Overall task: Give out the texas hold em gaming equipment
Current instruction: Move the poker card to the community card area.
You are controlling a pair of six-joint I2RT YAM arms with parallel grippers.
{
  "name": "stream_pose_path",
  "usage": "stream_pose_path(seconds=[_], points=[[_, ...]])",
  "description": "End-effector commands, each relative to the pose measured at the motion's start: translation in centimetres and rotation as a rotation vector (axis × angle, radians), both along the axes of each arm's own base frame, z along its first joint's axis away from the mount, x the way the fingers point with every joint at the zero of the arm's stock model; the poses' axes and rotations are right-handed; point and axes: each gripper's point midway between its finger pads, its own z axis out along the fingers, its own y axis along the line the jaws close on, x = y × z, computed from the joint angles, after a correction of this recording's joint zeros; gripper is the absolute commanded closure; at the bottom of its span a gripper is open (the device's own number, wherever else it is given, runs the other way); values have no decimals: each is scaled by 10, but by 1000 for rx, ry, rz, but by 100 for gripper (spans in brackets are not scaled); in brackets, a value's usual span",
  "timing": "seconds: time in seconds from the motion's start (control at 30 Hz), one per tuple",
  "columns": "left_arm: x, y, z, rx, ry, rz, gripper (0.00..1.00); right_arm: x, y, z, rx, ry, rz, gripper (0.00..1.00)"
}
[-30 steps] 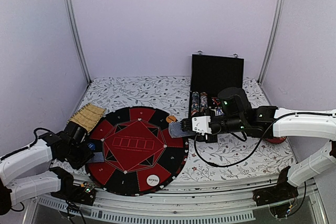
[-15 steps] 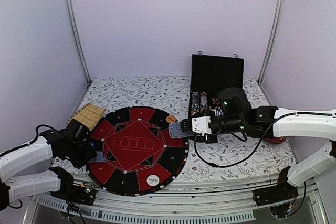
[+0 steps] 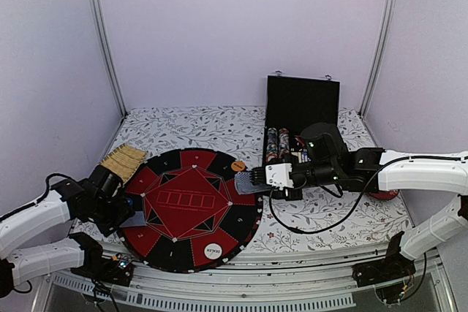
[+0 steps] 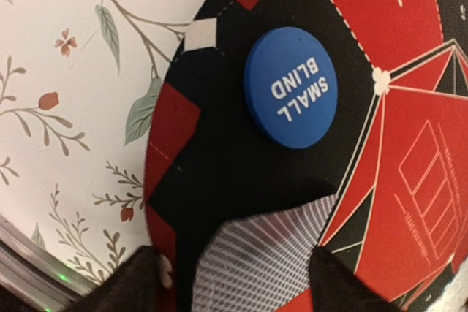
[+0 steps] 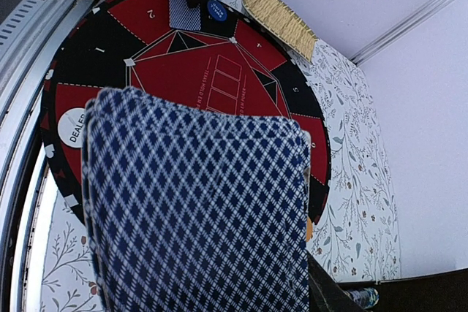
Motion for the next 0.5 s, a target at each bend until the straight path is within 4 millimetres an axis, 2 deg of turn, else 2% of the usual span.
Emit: stream_pose_path(seconds=[0.0, 0.17, 0.33, 0.47], points=[[0, -1, 13, -6, -9, 18, 20, -2, 7, 14, 26, -6, 24, 52], [8, 7, 23, 50, -43, 25, 18, -3, 7, 14, 28, -3, 27, 52], [16, 8, 23, 76, -54, 14, 19, -4, 7, 15, 29, -1, 30, 52], [22, 9, 26, 101, -55, 1, 14, -5, 7, 14, 29, 3, 35, 52]])
